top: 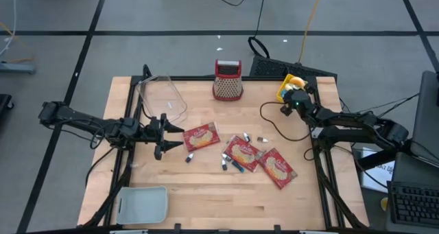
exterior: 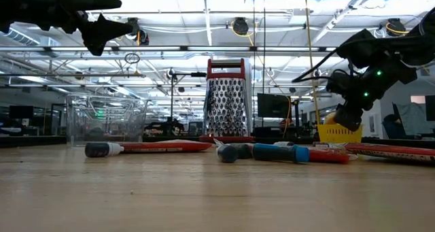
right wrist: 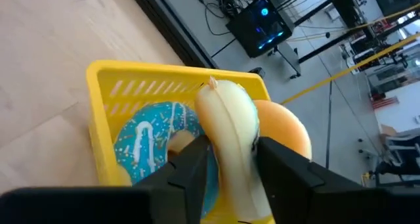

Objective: Pick & Place Food Item
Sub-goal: Put the sky blue donut into the yellow bin, then put the brown food coloring bottle into the gray bin

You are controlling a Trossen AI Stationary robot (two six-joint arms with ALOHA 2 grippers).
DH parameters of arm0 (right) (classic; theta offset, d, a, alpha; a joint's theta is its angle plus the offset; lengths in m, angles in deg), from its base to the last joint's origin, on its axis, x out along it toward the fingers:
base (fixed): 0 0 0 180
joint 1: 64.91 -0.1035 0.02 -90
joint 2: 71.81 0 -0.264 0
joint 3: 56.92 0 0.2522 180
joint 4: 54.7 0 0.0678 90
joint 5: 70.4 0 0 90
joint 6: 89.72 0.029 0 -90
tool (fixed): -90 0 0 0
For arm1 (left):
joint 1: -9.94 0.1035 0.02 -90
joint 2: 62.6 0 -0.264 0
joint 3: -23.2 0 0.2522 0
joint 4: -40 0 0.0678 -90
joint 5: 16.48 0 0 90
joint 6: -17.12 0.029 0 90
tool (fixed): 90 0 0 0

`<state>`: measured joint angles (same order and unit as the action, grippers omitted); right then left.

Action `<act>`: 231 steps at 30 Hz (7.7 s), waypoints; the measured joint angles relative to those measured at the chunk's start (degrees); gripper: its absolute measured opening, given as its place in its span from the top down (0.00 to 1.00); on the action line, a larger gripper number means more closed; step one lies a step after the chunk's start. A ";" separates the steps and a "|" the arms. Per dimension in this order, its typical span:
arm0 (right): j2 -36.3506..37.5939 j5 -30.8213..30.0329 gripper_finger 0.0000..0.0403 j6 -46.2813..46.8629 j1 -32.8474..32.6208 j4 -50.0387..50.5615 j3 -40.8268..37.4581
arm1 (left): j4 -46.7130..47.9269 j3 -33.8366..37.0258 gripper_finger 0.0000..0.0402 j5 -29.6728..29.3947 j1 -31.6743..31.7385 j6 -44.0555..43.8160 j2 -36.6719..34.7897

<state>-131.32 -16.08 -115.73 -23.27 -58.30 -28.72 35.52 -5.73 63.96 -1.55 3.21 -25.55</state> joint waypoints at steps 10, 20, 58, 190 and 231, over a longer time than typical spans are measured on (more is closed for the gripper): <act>0.00 0.00 0.56 5.98 -0.12 -0.37 0.00 | 0.00 -0.01 0.36 0.00 0.00 0.00 0.00; 0.00 0.02 0.58 18.22 -0.12 0.06 0.00 | 0.00 -0.01 0.36 0.00 0.00 0.00 0.00; 0.02 33.31 0.55 39.31 -0.12 -8.29 0.00 | 0.02 -0.03 0.36 0.00 0.00 -0.02 0.00; -7.70 37.51 0.86 25.33 -41.10 -37.63 -4.20 | -36.19 -6.52 0.36 -14.52 -0.04 -17.91 39.17; -7.67 37.42 0.85 25.62 -47.75 -38.98 -2.75 | -10.04 -51.81 0.36 -5.31 4.18 4.79 72.59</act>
<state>-138.99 21.34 -90.11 -71.02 -97.28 -31.48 25.48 -57.54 58.65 2.63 8.00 47.04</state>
